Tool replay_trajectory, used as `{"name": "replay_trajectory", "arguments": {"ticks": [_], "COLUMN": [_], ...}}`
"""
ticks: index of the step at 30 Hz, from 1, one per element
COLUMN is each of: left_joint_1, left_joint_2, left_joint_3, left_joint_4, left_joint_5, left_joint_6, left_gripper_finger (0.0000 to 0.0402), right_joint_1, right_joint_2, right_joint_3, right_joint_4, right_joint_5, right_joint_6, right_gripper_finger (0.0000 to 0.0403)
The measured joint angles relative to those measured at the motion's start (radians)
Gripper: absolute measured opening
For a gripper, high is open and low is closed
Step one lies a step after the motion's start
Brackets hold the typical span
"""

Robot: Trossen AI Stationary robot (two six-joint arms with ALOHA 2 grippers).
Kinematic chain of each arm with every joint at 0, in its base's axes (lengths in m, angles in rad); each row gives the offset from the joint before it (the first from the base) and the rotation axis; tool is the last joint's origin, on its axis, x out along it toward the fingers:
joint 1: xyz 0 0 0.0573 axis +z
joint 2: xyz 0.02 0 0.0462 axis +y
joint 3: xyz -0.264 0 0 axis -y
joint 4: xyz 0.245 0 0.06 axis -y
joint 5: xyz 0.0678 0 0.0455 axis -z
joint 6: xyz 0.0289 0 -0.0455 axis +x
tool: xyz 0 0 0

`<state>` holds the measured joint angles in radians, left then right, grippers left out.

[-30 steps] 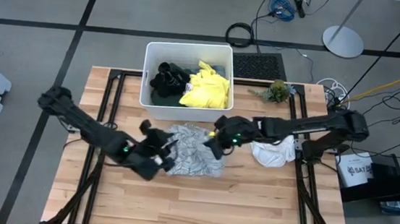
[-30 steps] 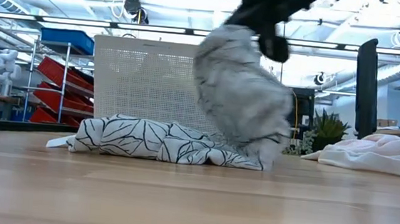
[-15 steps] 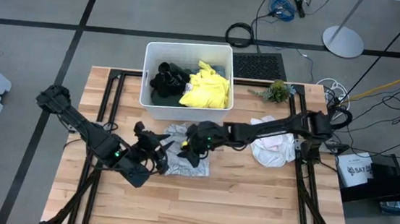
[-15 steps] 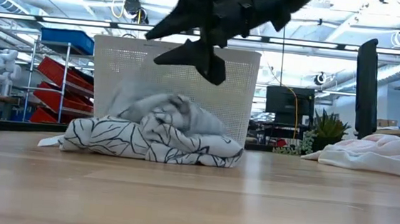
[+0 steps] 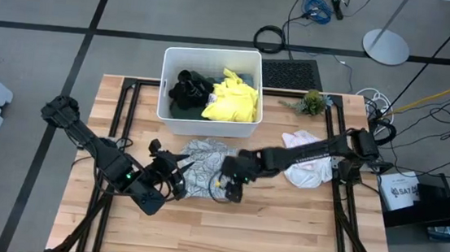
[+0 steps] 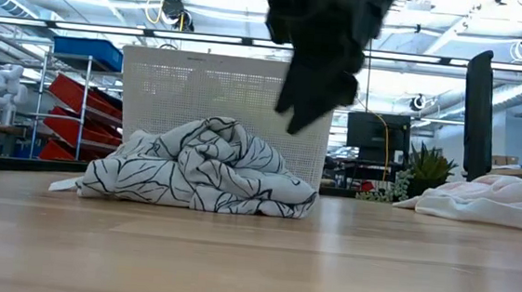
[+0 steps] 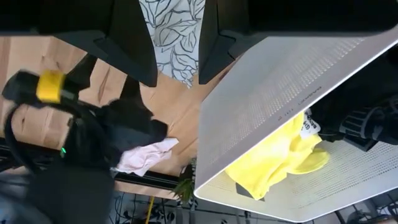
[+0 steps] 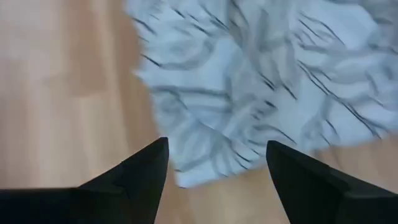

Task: Fold laundry
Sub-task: Fold the white patterned shirt

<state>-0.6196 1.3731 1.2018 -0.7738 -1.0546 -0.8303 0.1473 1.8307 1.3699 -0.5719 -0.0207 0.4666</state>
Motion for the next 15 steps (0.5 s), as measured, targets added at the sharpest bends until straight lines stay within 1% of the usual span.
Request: {"name": "replay_trajectory", "arguments": {"ticks": [4, 6, 7, 9, 13, 14, 15], "left_joint_1": [-0.003, -0.003, -0.003, -0.003, -0.003, -0.003, -0.003], "left_joint_2": [0.0, 0.0, 0.0, 0.0, 0.0, 0.0, 0.0], "left_joint_3": [0.0, 0.0, 0.0, 0.0, 0.0, 0.0, 0.0], "left_joint_4": [-0.002, -0.004, -0.004, -0.003, -0.002, 0.001, 0.002], "left_joint_5": [0.0, 0.0, 0.0, 0.0, 0.0, 0.0, 0.0], "left_joint_6": [0.0, 0.0, 0.0, 0.0, -0.003, -0.003, -0.003], "left_gripper_finger": [0.0127, 0.0127, 0.0127, 0.0127, 0.0127, 0.0127, 0.0127], "right_joint_1": [0.045, 0.058, 0.064, 0.073, 0.094, 0.099, 0.103], "right_joint_2": [0.0, 0.001, 0.0, 0.002, 0.036, 0.045, 0.054], "right_joint_3": [-0.053, -0.053, -0.053, -0.053, -0.053, -0.053, -0.053], "right_joint_4": [-0.008, -0.006, 0.002, 0.005, 0.01, 0.018, 0.03], "right_joint_5": [0.186, 0.247, 0.26, 0.262, 0.255, 0.255, 0.254], "right_joint_6": [0.041, 0.04, 0.034, 0.022, -0.032, -0.052, -0.059], "right_gripper_finger": [0.0243, 0.0222, 0.0205, 0.0156, 0.0032, 0.0016, 0.0012]}}
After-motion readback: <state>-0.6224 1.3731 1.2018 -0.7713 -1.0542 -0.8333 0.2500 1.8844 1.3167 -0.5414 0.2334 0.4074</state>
